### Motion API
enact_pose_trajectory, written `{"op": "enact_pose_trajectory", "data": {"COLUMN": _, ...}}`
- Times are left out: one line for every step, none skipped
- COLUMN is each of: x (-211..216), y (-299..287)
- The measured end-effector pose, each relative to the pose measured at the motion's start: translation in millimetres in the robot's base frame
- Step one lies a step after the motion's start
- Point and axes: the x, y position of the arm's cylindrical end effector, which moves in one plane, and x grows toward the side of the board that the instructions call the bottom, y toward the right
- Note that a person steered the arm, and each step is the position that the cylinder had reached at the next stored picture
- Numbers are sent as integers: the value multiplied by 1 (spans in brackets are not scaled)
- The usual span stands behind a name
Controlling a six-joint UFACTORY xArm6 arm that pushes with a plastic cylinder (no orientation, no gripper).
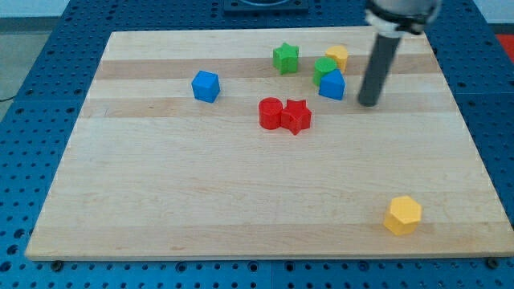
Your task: Slide the red star diagonally to the red circle
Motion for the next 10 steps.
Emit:
{"op": "enact_pose_trajectory", "data": {"x": 0, "y": -53}}
{"op": "enact_pose_trajectory", "data": {"x": 0, "y": -90}}
{"op": "enact_pose_trajectory", "data": {"x": 0, "y": -115}}
{"op": "enact_pose_trajectory", "data": {"x": 13, "y": -108}}
{"op": "enact_pose_trajectory", "data": {"x": 29, "y": -86}}
{"op": "enact_pose_trajectory", "data": {"x": 51, "y": -79}}
{"op": "enact_pose_trajectory", "data": {"x": 68, "y": -100}}
{"op": "enact_pose_trajectory", "data": {"x": 81, "y": -121}}
{"op": "enact_pose_trajectory", "data": {"x": 87, "y": -108}}
{"op": "enact_pose_trajectory", "data": {"x": 87, "y": -88}}
